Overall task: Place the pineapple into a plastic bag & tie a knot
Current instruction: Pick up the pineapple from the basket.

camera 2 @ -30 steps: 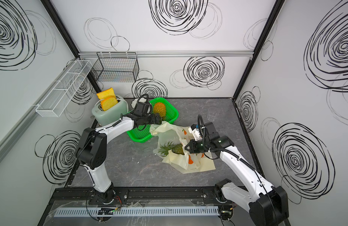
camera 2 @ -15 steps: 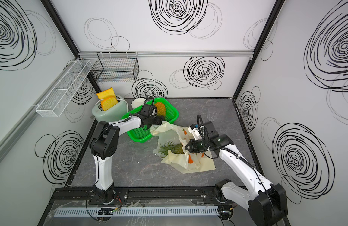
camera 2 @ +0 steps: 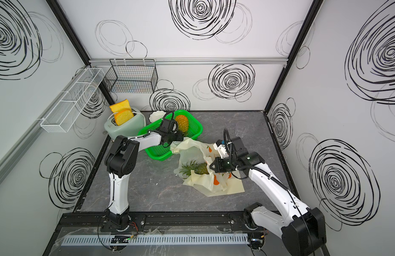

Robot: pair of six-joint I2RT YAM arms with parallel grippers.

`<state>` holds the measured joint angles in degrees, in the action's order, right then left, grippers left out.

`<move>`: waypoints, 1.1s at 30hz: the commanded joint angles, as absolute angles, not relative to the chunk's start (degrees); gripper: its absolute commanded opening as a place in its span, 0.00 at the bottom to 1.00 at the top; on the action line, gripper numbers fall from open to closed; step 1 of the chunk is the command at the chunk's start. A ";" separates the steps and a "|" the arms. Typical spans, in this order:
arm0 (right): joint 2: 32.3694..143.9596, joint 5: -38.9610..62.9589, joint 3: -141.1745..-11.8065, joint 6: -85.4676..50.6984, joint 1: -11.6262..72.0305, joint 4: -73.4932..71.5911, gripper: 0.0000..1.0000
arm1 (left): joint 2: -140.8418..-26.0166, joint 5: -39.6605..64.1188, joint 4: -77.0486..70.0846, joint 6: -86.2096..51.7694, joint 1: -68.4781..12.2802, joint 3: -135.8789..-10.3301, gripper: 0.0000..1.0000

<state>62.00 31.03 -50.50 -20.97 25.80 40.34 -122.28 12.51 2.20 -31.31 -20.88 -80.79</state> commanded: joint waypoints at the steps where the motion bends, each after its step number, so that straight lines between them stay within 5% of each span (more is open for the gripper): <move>1: 62.24 31.20 -52.25 -20.35 26.18 40.52 0.00 | -119.05 11.01 -3.02 -30.12 -20.34 -78.52 0.20; 4: 62.10 31.17 -52.16 -20.40 26.24 40.21 0.00 | -116.73 9.75 -3.64 -28.70 -19.98 -77.59 0.00; 22: 61.45 30.66 -53.50 -20.51 26.20 39.26 0.00 | -97.50 7.49 -12.62 -19.80 -15.56 -68.16 0.00; 33: 61.71 30.81 -53.91 -21.37 26.41 37.36 0.00 | -74.25 4.04 -4.34 -4.82 -12.91 -54.62 0.00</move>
